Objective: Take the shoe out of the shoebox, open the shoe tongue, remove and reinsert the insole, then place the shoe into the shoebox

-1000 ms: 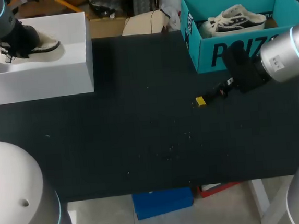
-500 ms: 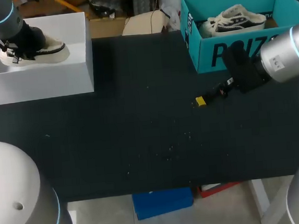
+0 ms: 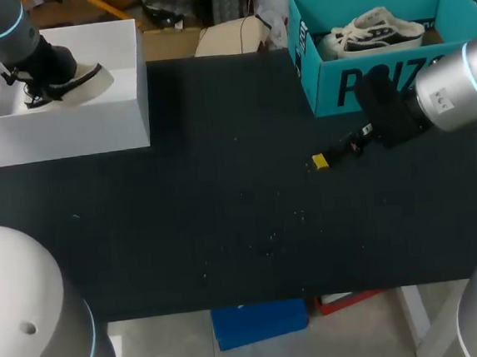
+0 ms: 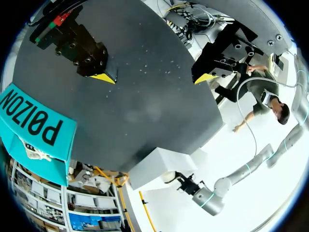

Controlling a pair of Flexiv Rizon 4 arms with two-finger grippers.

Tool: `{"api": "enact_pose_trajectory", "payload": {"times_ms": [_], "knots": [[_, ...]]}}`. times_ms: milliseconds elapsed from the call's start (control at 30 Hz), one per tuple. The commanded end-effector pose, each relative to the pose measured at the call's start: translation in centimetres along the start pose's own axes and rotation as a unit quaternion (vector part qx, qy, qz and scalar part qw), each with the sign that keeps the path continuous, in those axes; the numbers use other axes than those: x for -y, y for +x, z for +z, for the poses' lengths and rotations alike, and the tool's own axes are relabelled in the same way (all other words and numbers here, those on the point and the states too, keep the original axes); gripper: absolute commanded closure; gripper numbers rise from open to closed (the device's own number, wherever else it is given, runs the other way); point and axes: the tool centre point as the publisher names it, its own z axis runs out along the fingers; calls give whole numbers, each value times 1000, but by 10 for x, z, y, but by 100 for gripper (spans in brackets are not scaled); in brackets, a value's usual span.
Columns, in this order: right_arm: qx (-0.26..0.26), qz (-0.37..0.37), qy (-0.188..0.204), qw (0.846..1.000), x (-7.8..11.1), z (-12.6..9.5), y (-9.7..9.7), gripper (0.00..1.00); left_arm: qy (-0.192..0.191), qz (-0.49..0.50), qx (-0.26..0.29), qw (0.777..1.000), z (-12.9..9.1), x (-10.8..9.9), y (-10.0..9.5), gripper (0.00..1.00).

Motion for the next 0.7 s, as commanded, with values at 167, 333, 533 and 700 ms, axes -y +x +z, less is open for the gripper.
{"api": "enact_pose_trajectory", "payload": {"times_ms": [167,333,533,700], "knots": [[1,0,1,1000,-1,1,0,0,-11,2,-16,1000,-13,4,10,100],[1,0,1,1000,-1,1,0,0,-20,-6,-31,999,-11,-1,19,100],[1,0,1,1000,-1,1,0,0,-27,-9,-38,999,-8,-4,21,100],[1,0,1,1000,-1,1,0,0,-34,-5,-41,999,-7,-4,21,67]]}}
